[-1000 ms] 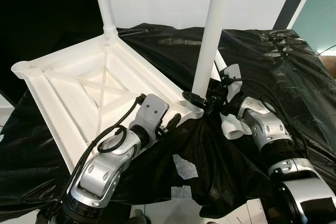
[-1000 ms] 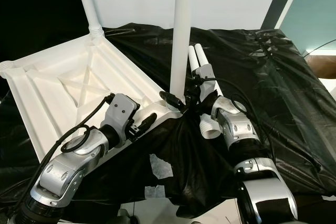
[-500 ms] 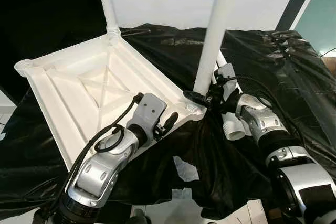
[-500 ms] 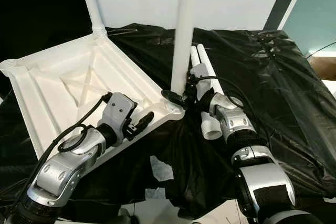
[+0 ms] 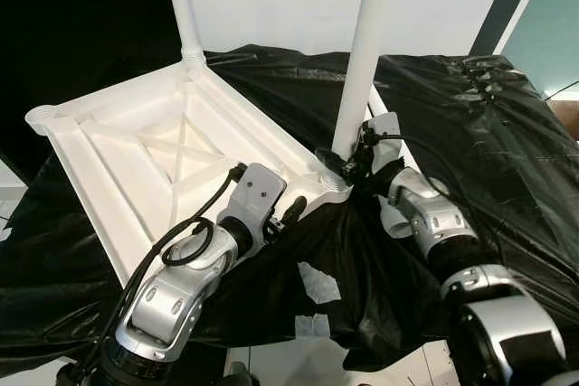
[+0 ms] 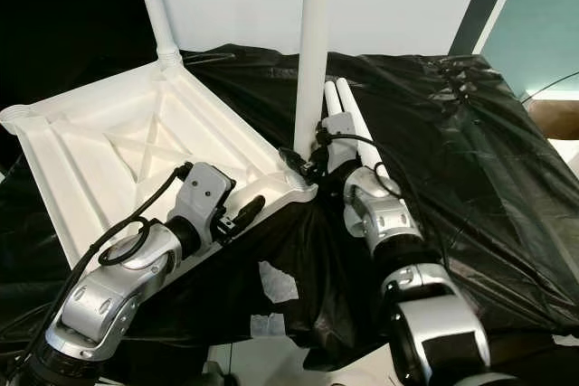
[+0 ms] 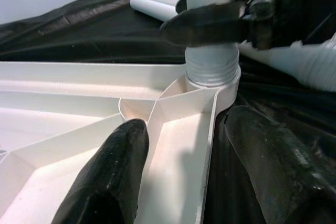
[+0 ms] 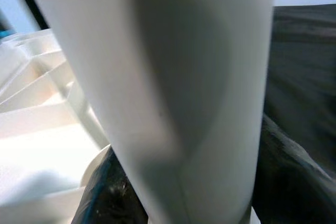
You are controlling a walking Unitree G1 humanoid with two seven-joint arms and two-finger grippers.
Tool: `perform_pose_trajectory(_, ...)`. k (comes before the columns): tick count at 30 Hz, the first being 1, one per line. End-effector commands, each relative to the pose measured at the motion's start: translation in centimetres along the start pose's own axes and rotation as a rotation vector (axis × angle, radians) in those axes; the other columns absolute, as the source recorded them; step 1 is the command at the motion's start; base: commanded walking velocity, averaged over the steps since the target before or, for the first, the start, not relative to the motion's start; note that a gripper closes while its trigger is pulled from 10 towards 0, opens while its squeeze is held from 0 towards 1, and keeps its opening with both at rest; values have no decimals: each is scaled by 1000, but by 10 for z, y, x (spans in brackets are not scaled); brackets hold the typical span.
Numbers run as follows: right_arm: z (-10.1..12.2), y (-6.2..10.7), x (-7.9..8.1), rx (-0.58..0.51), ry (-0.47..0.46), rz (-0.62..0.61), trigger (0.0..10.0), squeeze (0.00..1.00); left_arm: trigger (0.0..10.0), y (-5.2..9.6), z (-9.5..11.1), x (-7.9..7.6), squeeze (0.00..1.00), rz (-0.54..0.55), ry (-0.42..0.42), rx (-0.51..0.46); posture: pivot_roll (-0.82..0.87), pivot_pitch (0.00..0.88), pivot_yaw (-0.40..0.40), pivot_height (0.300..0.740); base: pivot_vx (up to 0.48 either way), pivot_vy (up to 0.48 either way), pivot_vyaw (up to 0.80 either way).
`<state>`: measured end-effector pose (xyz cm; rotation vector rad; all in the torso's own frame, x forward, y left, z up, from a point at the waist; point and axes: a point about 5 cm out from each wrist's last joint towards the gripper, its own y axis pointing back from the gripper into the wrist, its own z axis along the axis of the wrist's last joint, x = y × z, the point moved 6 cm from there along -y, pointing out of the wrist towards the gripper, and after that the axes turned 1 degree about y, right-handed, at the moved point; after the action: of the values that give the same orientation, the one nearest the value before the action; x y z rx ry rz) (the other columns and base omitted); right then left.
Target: Building children table
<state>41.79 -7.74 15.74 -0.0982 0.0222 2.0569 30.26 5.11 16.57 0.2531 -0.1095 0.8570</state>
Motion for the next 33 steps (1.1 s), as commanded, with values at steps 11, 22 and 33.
perform_pose_trajectory(11,-22,13,-1,43,-66,-260,10000,0,10000,0,-2,-4,0,-21,13,8,130,43,-23,740,0,0,0)
perform_pose_trajectory(22,5,22,-3,-70,-75,-165,10000,1000,10000,1,-6,-3,0,-18,15,19,120,40,-24,740,0,0,0)
perform_pose_trajectory(33,9,35,-11,-84,-19,93,10000,776,10000,3,-7,-3,0,-18,13,23,123,34,-25,740,0,0,0)
